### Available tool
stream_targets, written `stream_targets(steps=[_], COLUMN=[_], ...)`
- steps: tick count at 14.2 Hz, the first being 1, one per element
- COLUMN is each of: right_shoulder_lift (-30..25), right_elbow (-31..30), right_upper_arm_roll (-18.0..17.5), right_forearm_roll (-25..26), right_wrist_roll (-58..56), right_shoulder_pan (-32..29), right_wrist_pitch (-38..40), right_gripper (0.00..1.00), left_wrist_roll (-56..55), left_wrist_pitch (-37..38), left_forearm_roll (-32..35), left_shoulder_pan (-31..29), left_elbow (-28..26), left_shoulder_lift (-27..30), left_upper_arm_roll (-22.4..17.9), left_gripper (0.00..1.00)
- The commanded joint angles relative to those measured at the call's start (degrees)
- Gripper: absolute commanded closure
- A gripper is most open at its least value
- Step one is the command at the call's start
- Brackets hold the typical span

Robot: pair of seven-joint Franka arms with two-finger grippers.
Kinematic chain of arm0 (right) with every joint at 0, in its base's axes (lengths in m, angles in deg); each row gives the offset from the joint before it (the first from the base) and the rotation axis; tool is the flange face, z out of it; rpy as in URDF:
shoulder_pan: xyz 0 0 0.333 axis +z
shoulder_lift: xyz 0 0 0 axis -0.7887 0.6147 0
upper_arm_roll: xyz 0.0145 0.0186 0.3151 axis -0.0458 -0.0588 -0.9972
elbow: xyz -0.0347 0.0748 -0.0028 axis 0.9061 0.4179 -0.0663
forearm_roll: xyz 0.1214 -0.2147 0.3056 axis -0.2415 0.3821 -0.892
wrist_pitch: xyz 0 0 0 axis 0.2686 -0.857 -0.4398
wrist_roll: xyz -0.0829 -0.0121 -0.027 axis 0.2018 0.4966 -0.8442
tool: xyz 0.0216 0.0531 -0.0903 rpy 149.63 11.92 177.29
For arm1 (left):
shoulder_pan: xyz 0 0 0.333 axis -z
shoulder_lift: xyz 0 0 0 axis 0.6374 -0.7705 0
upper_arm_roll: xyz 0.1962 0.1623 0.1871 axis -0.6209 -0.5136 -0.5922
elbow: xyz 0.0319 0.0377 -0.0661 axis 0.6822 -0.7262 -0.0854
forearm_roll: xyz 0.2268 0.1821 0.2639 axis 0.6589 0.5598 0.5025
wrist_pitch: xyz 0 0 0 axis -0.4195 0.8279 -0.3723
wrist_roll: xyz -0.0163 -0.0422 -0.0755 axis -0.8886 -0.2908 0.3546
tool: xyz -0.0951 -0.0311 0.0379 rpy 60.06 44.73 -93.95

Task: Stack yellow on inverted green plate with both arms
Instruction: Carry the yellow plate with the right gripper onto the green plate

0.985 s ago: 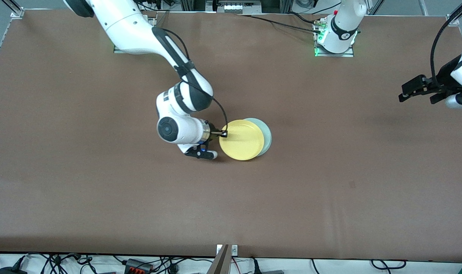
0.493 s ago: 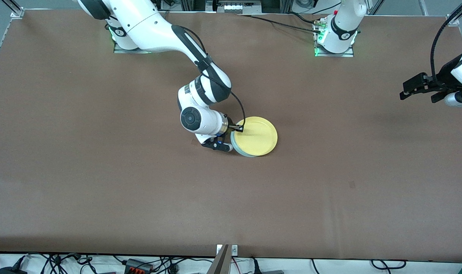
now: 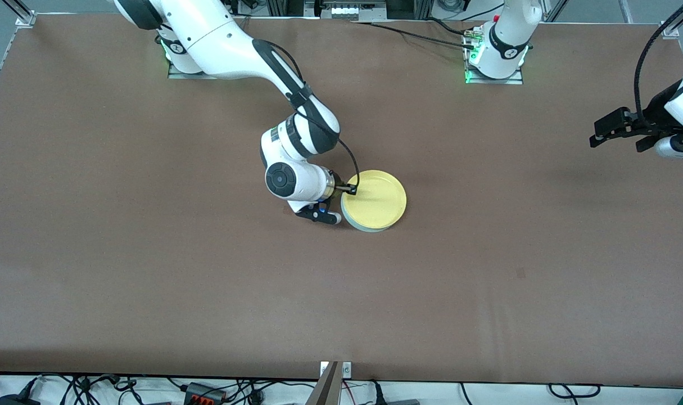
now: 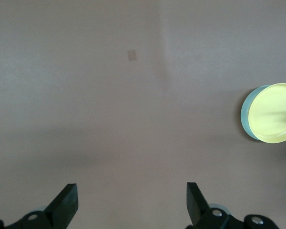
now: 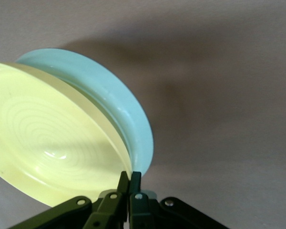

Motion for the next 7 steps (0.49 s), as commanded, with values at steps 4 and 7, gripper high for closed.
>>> stream_targets(steps=[4,7], right_shoulder_lift=[0.28,-0.25], right_elbow=[1.25,1.78], right_upper_arm_roll=[-0.11,-0.02], right_forearm_roll=[-0.93,-3.29], right_wrist_roll=[0.17,1.05], right_shoulder_pan=[-0.30,0.04], right_wrist_pitch=[1.73,1.73], right_gripper=[1.00,0.00], left_wrist_roll=[-0.74,-0.74], left_wrist_pitch=[2.12,2.57], left_forearm_roll=[1.32,1.50], left_shoulder_pan=[0.81,0.72], left_elbow=[2.72,2.89], left_shoulder_lift=[-1.16,-1.16], left_upper_arm_roll=[0.01,0.01], left_gripper=[0.00,0.00])
